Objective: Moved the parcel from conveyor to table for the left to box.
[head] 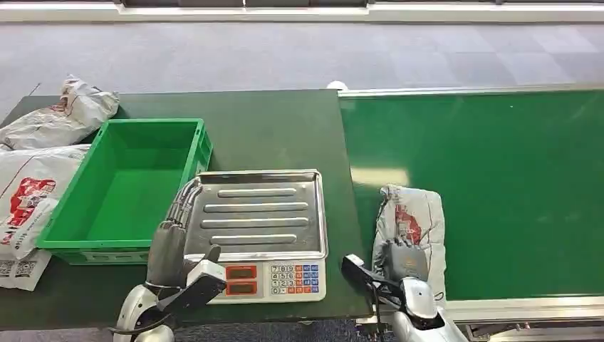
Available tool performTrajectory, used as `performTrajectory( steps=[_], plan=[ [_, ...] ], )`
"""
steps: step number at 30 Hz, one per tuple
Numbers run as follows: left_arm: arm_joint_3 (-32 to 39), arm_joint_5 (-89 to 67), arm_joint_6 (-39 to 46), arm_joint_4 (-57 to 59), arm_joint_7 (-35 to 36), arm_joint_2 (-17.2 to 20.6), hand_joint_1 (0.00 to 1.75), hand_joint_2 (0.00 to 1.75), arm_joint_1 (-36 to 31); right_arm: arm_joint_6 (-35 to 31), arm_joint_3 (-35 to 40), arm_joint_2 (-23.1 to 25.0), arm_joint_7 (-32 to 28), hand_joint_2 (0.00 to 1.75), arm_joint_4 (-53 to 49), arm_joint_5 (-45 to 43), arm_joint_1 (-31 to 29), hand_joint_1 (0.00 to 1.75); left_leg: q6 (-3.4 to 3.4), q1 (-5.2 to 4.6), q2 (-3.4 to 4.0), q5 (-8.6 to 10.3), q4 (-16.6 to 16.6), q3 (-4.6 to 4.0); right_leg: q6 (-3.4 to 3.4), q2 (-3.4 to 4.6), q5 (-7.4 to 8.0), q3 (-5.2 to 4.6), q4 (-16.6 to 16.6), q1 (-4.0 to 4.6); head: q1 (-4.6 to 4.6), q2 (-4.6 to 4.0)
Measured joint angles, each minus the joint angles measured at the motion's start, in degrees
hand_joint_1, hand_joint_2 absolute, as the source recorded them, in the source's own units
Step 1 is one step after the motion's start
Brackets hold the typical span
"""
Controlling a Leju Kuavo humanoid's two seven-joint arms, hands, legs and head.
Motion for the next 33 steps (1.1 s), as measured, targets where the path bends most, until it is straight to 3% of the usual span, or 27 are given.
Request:
performTrajectory(
  steps=[8, 20, 25, 29, 33],
  plan=[
    [0.00, 0.72, 0.15, -0.18, -0.59, -0.20, 0.00, 0.00, 0.20, -0.96, -0.50, -0.72, -2.25, 1.75, -7.34, 3.84, 4.36, 1.75, -0.01, 0.03, 0.10, 0.00, -0.04, -0.26, 0.00, 0.10, 0.00, -0.34, 0.01, 0.02, 0.00, 0.00],
    [0.00, 0.85, 0.17, -1.53, -0.85, -0.74, 0.00, 0.00, 1.24, -4.34, -1.42, -0.78, -7.23, 1.75, -11.22, 3.28, 4.92, 1.75, -0.01, 0.03, 0.15, 0.01, -0.05, -0.52, 0.01, 0.15, 0.03, -0.48, 0.05, 0.00, 0.00, 0.00],
    [0.00, 0.59, 0.17, -1.99, -1.31, -1.03, 0.00, 0.00, 1.23, -6.53, -1.90, -1.97, -8.50, 1.75, -15.42, 3.54, 0.91, 1.75, -0.03, 0.02, 0.29, 0.04, -0.04, -0.45, 0.04, 0.31, 0.12, -0.55, 0.06, -0.01, 0.00, 0.00],
    [0.00, 0.41, 0.15, -2.25, -1.81, -1.22, 0.00, 0.00, 1.24, -3.69, -1.92, -3.37, -8.48, 1.75, -19.50, 4.52, -2.67, 1.75, -0.05, 0.01, 0.38, 0.07, -0.03, -0.67, 0.06, 0.35, 0.22, -0.67, 0.07, -0.04, 0.00, 0.00],
    [0.02, 0.52, 0.55, -2.60, -2.56, -1.44, 0.00, 0.00, 1.15, -1.17, -1.40, -6.01, -9.66, 1.75, -23.25, 4.32, -12.02, 1.75, -0.03, -0.03, 0.53, 0.22, -0.01, -0.71, 0.05, 0.53, 0.40, -0.91, 0.11, -0.07, 0.00, 0.00]
  ],
)
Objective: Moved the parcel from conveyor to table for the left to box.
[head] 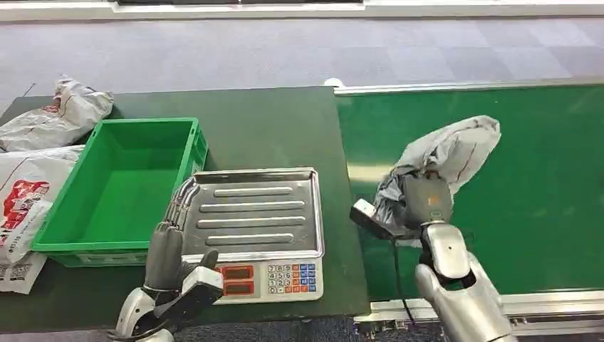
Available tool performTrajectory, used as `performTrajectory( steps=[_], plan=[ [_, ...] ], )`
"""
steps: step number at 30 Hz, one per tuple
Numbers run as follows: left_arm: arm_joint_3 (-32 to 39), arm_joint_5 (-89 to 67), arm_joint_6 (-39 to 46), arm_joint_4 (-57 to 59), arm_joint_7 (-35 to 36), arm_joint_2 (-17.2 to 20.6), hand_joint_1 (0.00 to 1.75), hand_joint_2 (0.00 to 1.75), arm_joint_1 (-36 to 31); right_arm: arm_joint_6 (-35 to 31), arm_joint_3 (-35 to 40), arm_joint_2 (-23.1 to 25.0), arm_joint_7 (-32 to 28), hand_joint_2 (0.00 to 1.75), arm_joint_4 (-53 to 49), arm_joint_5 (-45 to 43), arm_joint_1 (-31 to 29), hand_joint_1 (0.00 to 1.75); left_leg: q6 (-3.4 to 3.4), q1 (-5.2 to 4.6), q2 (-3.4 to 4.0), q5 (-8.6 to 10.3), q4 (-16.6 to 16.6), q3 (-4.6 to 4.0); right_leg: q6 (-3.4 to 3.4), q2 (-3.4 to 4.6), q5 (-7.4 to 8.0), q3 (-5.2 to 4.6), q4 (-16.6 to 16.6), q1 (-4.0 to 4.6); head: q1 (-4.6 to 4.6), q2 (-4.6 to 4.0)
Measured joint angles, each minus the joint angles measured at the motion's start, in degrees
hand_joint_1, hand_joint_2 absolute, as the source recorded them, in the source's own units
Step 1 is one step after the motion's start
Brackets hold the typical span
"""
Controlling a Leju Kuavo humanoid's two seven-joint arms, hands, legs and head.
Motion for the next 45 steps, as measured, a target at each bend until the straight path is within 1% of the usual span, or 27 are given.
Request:
performTrajectory(
  steps=[3, 5, 7, 10, 14, 16, 19, 20, 23, 26, 28, 30, 33, 38, 40, 45],
  plan=[
    [0.00, 0.32, 0.13, -0.26, -0.30, -0.09, 0.00, 0.00, -0.02, 6.09, 0.63, -0.74, -1.35, 1.75, -0.41, -1.13, -7.92, 1.75, 0.00, -0.01, 0.01, 0.05, 0.02, -0.06, -0.01, 0.00, 0.08, -0.06, 0.01, -0.03, 0.00, 0.00],
    [0.09, 1.00, 0.13, -0.48, -0.55, -0.24, 0.00, 0.00, -0.02, 7.56, 1.85, -0.74, -2.36, 1.75, -0.35, -2.42, -13.55, 1.75, -0.05, -0.01, 0.01, 0.10, 0.02, -0.12, -0.05, 0.02, 0.13, -0.12, 0.03, -0.02, 0.00, 0.00],
    [0.15, 1.57, 0.13, -0.59, -0.96, -0.35, 0.00, 0.00, -0.02, 8.00, 3.36, -0.61, -2.38, 1.75, -0.02, -3.56, -17.77, 1.75, -0.08, 0.02, -0.07, 0.13, 0.01, -0.11, -0.05, -0.02, 0.13, -0.11, 0.03, 0.01, 0.02, 0.00],
    [0.22, 2.19, 0.17, -0.63, -1.49, -0.42, 0.00, 0.00, -0.01, 8.26, 5.58, 0.18, -1.88, 1.75, 0.42, -4.55, -21.59, 1.75, -0.10, 0.06, -0.12, 0.15, -0.01, -0.18, -0.05, -0.08, 0.13, -0.11, 0.06, 0.02, -0.02, 0.00],
    [0.24, 3.91, 0.17, -0.30, -3.17, -0.55, 0.00, 0.00, -0.12, 10.18, 9.47, 3.13, -3.13, 1.75, 2.83, -7.85, -25.64, 1.75, -0.11, 0.06, -0.03, 0.15, -0.02, -0.17, -0.06, 0.00, 0.13, -0.20, 0.11, 0.02, 0.00, 0.00],
    [0.24, 4.44, 0.22, 0.15, -3.78, -0.77, 0.00, 0.00, -0.52, 12.29, 11.50, 4.95, -5.23, 1.75, 4.93, -13.63, -27.64, 1.75, -0.15, 0.06, -0.01, 0.18, -0.02, -0.17, -0.06, 0.02, 0.13, -0.22, 0.11, 0.03, 0.00, 0.00],
    [0.26, 4.63, 1.03, 1.01, -4.11, -1.16, 0.00, 0.00, -1.30, 14.49, 13.77, 8.51, -9.80, 1.75, 9.32, -26.77, -29.60, 1.75, -0.21, 0.09, -0.07, 0.22, -0.02, -0.17, -0.08, 0.00, 0.14, -0.21, 0.12, 0.05, 0.00, 0.00],
    [0.26, 4.63, 1.38, 1.29, -4.11, -1.31, 0.00, 0.00, -1.49, 14.16, 14.97, 9.70, -10.65, 1.75, 11.27, -29.54, -30.11, 1.75, -0.21, 0.09, -0.06, 0.22, -0.02, -0.17, -0.08, 0.01, 0.14, -0.22, 0.13, 0.06, -0.02, 0.00],
    [0.26, 4.63, 1.55, 1.88, -4.09, -1.49, 0.00, 0.00, -1.91, 13.42, 17.25, 11.52, -11.06, 1.75, 14.34, -31.74, -30.91, 1.75, -0.18, 0.09, -0.19, 0.25, -0.02, -0.19, -0.08, -0.11, 0.14, -0.21, 0.13, 0.07, -0.02, 0.00],
    [0.66, 4.41, 3.50, 2.30, -4.04, -1.57, 0.00, 0.00, -2.08, 15.67, 18.93, 13.58, -14.98, 1.75, 16.71, -37.25, -30.86, 1.75, -0.18, 0.11, -0.15, 0.25, -0.03, -0.24, -0.09, -0.07, 0.14, -0.21, 0.14, 0.07, 0.02, 0.00],
    [1.51, 4.81, 5.07, 2.34, -3.80, -1.64, 0.00, 0.00, -2.76, 15.10, 21.01, 16.29, -17.88, 1.75, 18.41, -39.67, -29.87, 1.75, -0.19, 0.12, 0.09, 0.25, -0.04, -0.22, -0.14, 0.12, 0.17, -0.31, 0.15, 0.07, 0.00, 0.00],
    [2.47, 5.42, 5.92, 2.27, -3.52, -1.75, 0.00, 0.00, -3.37, 14.27, 23.41, 19.37, -19.17, 1.75, 19.41, -41.27, -28.25, 1.75, -0.19, 0.13, 0.09, 0.25, -0.04, -0.23, -0.18, 0.13, 0.15, -0.39, 0.15, 0.11, -0.02, 0.00],
    [3.50, 5.64, 6.18, 2.12, -3.50, -1.79, 0.00, 0.00, -3.39, 13.79, 25.44, 22.60, -18.73, 1.75, 20.35, -42.42, -26.68, 1.75, -0.25, 0.21, -0.08, 0.29, -0.05, -0.36, -0.20, 0.01, 0.13, -0.44, 0.15, 0.18, -0.02, 0.00],
    [4.35, 5.64, 7.19, 1.01, -3.48, -1.86, 0.00, 0.00, -2.23, 14.88, 27.47, 25.42, -17.07, 1.75, 20.59, -45.78, -24.76, 1.75, -0.25, 0.21, -0.03, 0.28, -0.05, -0.38, -0.21, 0.05, 0.14, -0.46, 0.16, 0.17, 0.00, 0.00],
    [4.50, 5.64, 7.34, 0.24, -3.41, -1.86, 0.00, 0.00, -1.49, 14.95, 27.63, 25.97, -16.26, 1.75, 20.59, -47.29, -24.00, 1.75, -0.25, 0.21, -0.11, 0.29, -0.04, -0.39, -0.21, -0.01, 0.14, -0.46, 0.16, 0.17, -0.02, 0.00],
    [4.61, 5.64, 7.34, -0.96, -3.32, -1.86, 0.00, 0.00, -0.81, 15.08, 27.65, 26.10, -16.76, 1.75, 21.05, -50.18, -23.05, 1.75, -0.25, 0.20, -0.12, 0.29, -0.03, -0.41, -0.21, -0.05, 0.14, -0.44, 0.15, 0.16, 0.00, 0.00]
  ],
)
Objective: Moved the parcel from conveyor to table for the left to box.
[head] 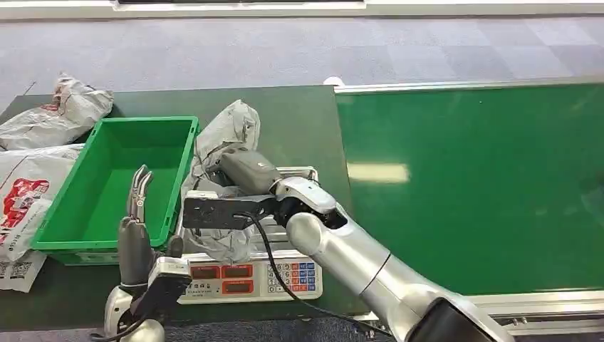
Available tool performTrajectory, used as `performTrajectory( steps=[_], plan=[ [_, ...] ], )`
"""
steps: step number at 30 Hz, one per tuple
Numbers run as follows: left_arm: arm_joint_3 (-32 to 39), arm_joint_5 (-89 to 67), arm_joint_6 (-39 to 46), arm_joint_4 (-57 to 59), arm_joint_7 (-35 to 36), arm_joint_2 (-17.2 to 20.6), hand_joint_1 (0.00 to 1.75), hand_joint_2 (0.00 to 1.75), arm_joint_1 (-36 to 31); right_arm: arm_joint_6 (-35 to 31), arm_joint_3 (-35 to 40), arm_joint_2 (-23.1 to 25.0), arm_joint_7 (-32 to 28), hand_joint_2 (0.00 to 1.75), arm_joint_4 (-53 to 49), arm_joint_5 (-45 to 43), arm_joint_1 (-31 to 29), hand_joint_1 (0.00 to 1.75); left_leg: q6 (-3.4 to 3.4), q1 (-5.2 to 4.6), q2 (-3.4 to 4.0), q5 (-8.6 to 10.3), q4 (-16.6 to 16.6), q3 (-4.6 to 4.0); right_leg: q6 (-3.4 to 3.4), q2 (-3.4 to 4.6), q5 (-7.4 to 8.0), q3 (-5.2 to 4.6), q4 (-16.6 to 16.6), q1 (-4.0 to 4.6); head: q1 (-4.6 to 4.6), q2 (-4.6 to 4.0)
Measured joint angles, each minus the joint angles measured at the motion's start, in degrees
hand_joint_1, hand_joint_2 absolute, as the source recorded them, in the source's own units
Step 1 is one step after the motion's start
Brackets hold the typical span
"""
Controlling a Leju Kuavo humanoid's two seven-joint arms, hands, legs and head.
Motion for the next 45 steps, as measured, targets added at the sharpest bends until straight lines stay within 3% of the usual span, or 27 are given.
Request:
performTrajectory(
  steps=[9, 10, 15, 16, 28, 39, 45],
  plan=[
    [0.00, -0.02, 0.00, -0.55, 0.02, 0.00, 0.00, 0.00, 0.06, 0.20, 0.00, 0.00, 0.00, 1.75, 0.39, -0.13, 0.55, 1.75, 0.00, 0.01, 0.00, 0.00, -0.01, 0.01, -0.01, 0.00, 0.01, -0.01, 0.00, 0.01, -0.02, 0.00],
    [0.02, -0.02, 0.00, -0.57, 0.02, 0.00, 0.00, 0.00, 0.06, 0.20, 0.00, 0.00, 0.00, 1.75, 0.39, -0.13, 0.55, 0.00, 0.00, 0.01, 0.00, 0.00, -0.01, 0.01, -0.01, 0.00, 0.01, -0.01, 0.00, 0.01, 0.00, 0.00],
    [0.02, -0.02, 0.00, -0.63, 0.33, 0.00, 0.00, 0.00, 0.09, 1.99, 0.00, 0.09, 4.25, 1.75, 1.03, -0.33, 0.49, 0.00, 0.00, 0.01, 0.00, 0.00, -0.01, 0.00, -0.01, 0.00, 0.01, 0.00, 0.00, 0.01, 0.00, 0.00],
    [0.02, -0.02, 0.00, -0.79, 0.59, 0.00, 0.00, 0.00, 0.19, 2.01, 0.00, 0.17, 5.64, 0.00, 1.58, -0.24, 0.49, 0.00, 0.00, 0.01, 0.00, 0.00, -0.01, 0.00, -0.01, 0.00, 0.01, 0.00, 0.00, 0.01, -0.02, 0.00],
    [0.09, -1.99, -0.55, -2.99, 2.84, 0.00, 0.00, 0.00, 1.48, 3.26, 0.04, -0.72, 15.98, 0.00, 3.52, 5.66, -2.47, 0.00, 0.00, 0.00, 0.02, 0.00, 0.00, 0.00, -0.01, 0.01, 0.01, -0.03, 0.00, 0.01, 0.00, 0.00],
    [0.09, -2.95, -1.42, -3.45, 2.42, -0.42, 0.00, 0.00, 2.27, 4.29, 0.04, -2.47, 16.87, 0.00, 3.28, 8.02, -5.31, 0.00, 0.00, 0.00, 0.03, 0.00, 0.00, 0.01, -0.01, 0.02, 0.01, -0.03, 0.00, 0.01, 0.00, 0.00],
    [0.37, -3.58, -1.79, -3.93, 1.94, -1.09, 0.00, 0.00, 3.41, 6.54, -0.20, -5.51, 21.51, 0.00, 2.49, 9.12, -13.49, 0.00, 0.00, -0.01, 0.02, 0.01, 0.08, 0.00, -0.03, 0.02, 0.06, -0.05, 0.00, 0.00, 0.00, 0.00]
  ],
)
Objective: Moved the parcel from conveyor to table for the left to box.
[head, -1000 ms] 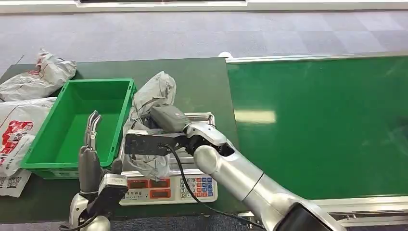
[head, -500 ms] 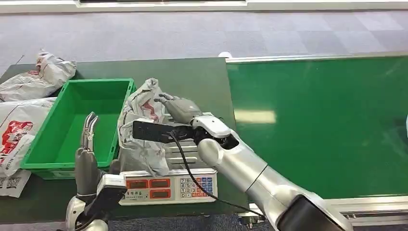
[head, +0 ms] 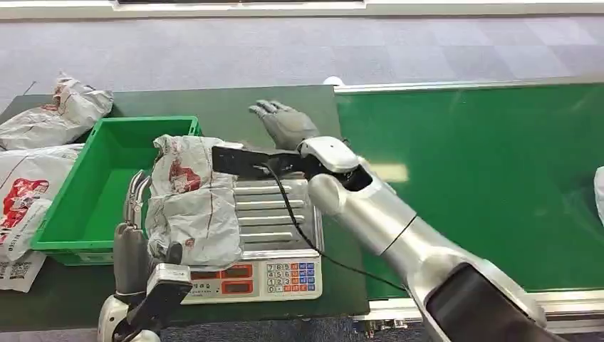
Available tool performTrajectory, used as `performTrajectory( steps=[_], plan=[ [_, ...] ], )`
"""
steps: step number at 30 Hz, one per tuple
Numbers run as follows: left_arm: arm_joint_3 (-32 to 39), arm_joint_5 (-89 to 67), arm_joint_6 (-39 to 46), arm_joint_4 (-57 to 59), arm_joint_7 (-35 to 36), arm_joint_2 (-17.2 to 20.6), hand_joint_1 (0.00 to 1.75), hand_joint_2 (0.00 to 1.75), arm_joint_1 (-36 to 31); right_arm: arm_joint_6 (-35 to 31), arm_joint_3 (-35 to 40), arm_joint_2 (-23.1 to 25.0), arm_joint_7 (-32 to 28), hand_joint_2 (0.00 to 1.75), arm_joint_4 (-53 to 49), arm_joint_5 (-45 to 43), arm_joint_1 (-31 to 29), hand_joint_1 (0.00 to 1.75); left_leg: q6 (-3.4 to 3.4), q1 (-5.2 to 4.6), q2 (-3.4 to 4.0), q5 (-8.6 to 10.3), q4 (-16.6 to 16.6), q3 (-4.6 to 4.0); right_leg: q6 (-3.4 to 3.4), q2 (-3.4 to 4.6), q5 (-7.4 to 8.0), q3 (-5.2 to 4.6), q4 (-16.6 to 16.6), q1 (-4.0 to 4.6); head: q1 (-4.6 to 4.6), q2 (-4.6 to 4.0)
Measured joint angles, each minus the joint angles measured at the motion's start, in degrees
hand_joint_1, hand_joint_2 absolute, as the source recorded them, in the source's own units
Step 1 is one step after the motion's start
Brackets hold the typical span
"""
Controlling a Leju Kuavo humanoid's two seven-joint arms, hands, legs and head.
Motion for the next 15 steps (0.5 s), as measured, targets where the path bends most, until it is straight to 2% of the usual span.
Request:
performTrajectory(
  steps=[4, 5, 8, 11, 12, 15],
  plan=[
    [0.04, -0.53, 0.18, 0.04, -2.12, -0.20, 0.00, 0.00, 0.63, 2.05, -3.06, -3.67, 1.00, 0.00, -1.66, -0.09, -8.33, 0.00, 0.00, -0.01, -0.02, 0.00, 0.04, -0.02, 0.00, -0.03, 0.00, 0.01, 0.00, 0.00, -0.02, 0.00],
    [0.04, -1.16, 0.46, 0.09, -2.71, -0.22, 0.00, 1.75, 0.63, 2.43, -4.00, -4.88, 0.52, 0.00, -2.49, -0.29, -9.56, 0.00, 0.00, -0.01, -0.03, 0.00, 0.05, 0.00, 0.00, -0.04, 0.00, 0.01, -0.02, 0.00, -0.02, 0.00],
    [0.04, -4.60, 1.14, 0.61, -3.11, -0.04, 0.00, 1.75, 0.15, 0.92, -6.51, -9.78, -3.38, 0.00, -6.92, -0.72, -8.72, 0.00, 0.01, -0.01, -0.12, -0.01, 0.06, 0.06, 0.01, -0.12, -0.01, 0.10, -0.07, 0.02, -0.02, 0.00],
    [0.04, -11.38, 0.48, 2.12, 0.75, 1.14, 0.00, 1.75, -2.27, -4.99, -8.57, -16.14, -9.61, 0.00, -13.91, -0.26, 0.36, 0.00, 0.02, 0.02, -0.47, -0.02, 0.06, 0.28, 0.01, -0.52, -0.04, 0.45, -0.25, 0.12, -0.02, 0.00],
    [0.04, -14.04, -0.41, 3.01, 2.44, 2.00, 0.00, 0.00, -3.34, -7.38, -9.31, -18.28, -11.29, 0.00, -16.53, 0.67, 4.59, 0.00, 0.05, 0.03, -0.53, -0.04, 0.06, 0.30, 0.03, -0.58, -0.05, 0.57, -0.26, 0.13, 0.00, 0.00],
    [-0.02, -22.74, -3.65, 8.05, 7.40, 4.96, 0.00, 0.00, -8.01, -12.85, -11.21, -23.09, -14.04, 0.00, -25.66, 3.75, 18.79, 0.00, 0.08, 0.02, -0.55, -0.06, 0.04, 0.29, 0.04, -0.65, -0.05, 0.52, -0.27, 0.09, 0.00, 0.00]
  ],
)
